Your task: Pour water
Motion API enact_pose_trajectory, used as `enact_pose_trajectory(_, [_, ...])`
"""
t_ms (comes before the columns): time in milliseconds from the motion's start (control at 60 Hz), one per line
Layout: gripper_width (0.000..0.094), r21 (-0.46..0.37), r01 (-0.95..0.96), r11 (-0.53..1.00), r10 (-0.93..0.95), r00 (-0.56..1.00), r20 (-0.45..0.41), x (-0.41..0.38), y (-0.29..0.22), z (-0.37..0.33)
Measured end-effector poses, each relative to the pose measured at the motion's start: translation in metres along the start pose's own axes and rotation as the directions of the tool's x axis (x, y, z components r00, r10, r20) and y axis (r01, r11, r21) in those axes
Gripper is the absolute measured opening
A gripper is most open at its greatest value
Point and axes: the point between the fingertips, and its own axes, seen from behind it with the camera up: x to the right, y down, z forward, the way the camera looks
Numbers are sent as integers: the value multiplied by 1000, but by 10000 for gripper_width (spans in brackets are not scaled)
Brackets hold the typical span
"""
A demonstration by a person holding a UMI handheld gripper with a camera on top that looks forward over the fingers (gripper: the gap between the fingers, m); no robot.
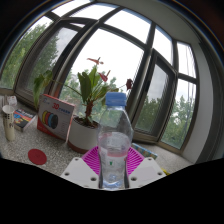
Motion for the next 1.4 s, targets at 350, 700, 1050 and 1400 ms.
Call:
enact_pose_trajectory(350, [285, 167, 855, 492, -752, 513, -414, -79, -230, 0])
enact_pose_trajectory(700, [288, 252, 844, -474, -776, -266, -571, -310, -247, -14])
enact_pose_trajectory(1050, [291, 288, 838, -464, -793, -248, -557, -333, -256, -16])
enact_pose_trajectory(1400, [288, 416, 140, 899, -212, 968, 131, -199, -332, -40])
